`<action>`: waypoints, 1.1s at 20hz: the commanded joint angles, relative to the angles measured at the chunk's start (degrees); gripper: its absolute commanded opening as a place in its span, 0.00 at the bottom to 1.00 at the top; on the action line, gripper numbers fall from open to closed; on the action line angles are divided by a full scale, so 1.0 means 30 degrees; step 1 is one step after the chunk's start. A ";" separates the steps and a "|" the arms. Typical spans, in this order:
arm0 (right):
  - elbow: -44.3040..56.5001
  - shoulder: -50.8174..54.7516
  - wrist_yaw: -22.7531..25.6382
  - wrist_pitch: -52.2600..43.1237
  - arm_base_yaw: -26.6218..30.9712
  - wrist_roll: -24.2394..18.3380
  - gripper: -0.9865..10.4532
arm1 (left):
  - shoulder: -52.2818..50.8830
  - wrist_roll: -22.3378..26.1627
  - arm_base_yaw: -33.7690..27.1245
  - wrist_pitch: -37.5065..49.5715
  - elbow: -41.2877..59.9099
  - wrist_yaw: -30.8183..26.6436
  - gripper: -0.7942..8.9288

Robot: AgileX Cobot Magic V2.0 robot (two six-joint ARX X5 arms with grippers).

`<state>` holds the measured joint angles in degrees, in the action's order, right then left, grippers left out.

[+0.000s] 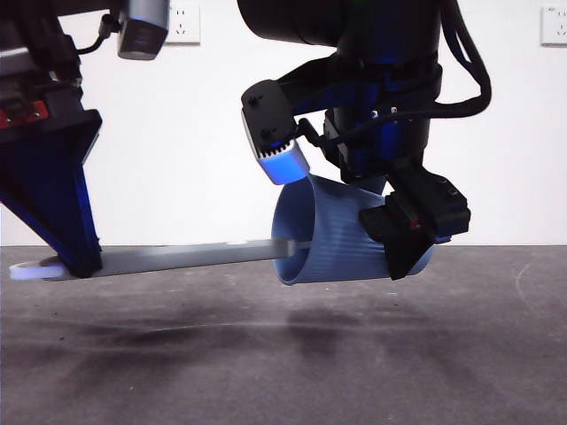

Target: Pick up the cup brush,pick up the cup,insert the brush into the cup,clean the cup,put the cup brush back,put the cup back to the fixed position on the table

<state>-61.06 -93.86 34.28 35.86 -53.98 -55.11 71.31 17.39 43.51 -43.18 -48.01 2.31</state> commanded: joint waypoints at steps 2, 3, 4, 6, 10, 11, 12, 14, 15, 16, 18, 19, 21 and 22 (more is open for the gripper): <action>-0.0066 -0.0219 -0.0357 -0.0342 -0.0204 0.0364 0.07 | 0.0044 -0.0444 -0.0015 0.0342 -0.0058 -0.0080 0.07; -0.0066 -0.0219 -0.0284 -0.0248 -0.0182 0.0583 0.07 | 0.0044 -0.0605 -0.0109 -0.0481 -0.0058 -0.0874 0.07; -0.0066 -0.0211 -0.0284 -0.0066 -0.0095 0.0685 0.07 | 0.0044 -0.0736 -0.0321 -0.1661 -0.0058 -0.1938 0.07; -0.0066 -0.0211 -0.0262 0.0095 0.0124 0.1129 0.07 | -0.0138 -0.0736 -0.0903 -0.3483 -0.0058 -0.2769 0.07; -0.0066 -0.0211 -0.0044 0.0255 0.0393 0.2273 0.07 | -0.1923 -0.1457 -0.2419 -0.4874 -0.0058 -0.2623 0.07; -0.0066 -0.0211 0.0262 0.0255 0.0510 0.2484 0.07 | -0.2412 -0.1508 -0.2739 -0.5537 -0.0058 -0.2667 0.07; -0.0066 -0.0211 0.0379 0.0255 0.0619 0.2856 0.07 | -0.2885 -0.1792 -0.3067 -0.6171 -0.0058 -0.2739 0.07; -0.0066 -0.0211 0.0648 0.0233 0.0831 0.4197 0.07 | -0.3818 -0.2076 -0.3861 -0.6943 -0.0058 -0.2747 0.07; -0.0066 -0.0204 0.0648 0.0240 0.0925 0.5129 0.07 | -0.4182 -0.2266 -0.4269 -0.7074 -0.0058 -0.2718 0.07; -0.0066 -0.0146 0.0648 0.0240 0.1020 0.6222 0.07 | -0.4452 -0.2310 -0.4597 -0.7176 -0.0058 -0.2645 0.07; -0.0066 0.0146 0.0576 0.0204 0.1195 0.9034 0.07 | -0.4641 -0.2929 -0.5144 -0.6790 -0.0051 -0.2601 0.07; -0.0066 0.0430 0.0379 0.0153 0.1246 1.0703 0.07 | -0.4634 -0.3519 -0.5377 -0.6149 -0.0051 -0.2288 0.07; -0.0066 0.1377 -0.0925 0.0051 0.1450 1.4280 0.07 | -0.4634 -0.5690 -0.5756 -0.3483 -0.0007 -0.0357 0.07; -0.0066 0.2004 -0.1705 -0.0117 0.1566 1.5919 0.07 | -0.4605 -0.6834 -0.5799 -0.1989 -0.0007 0.0590 0.07</action>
<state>-61.08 -88.29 29.23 35.90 -49.36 -16.56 57.43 1.87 26.28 -50.68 -48.03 2.92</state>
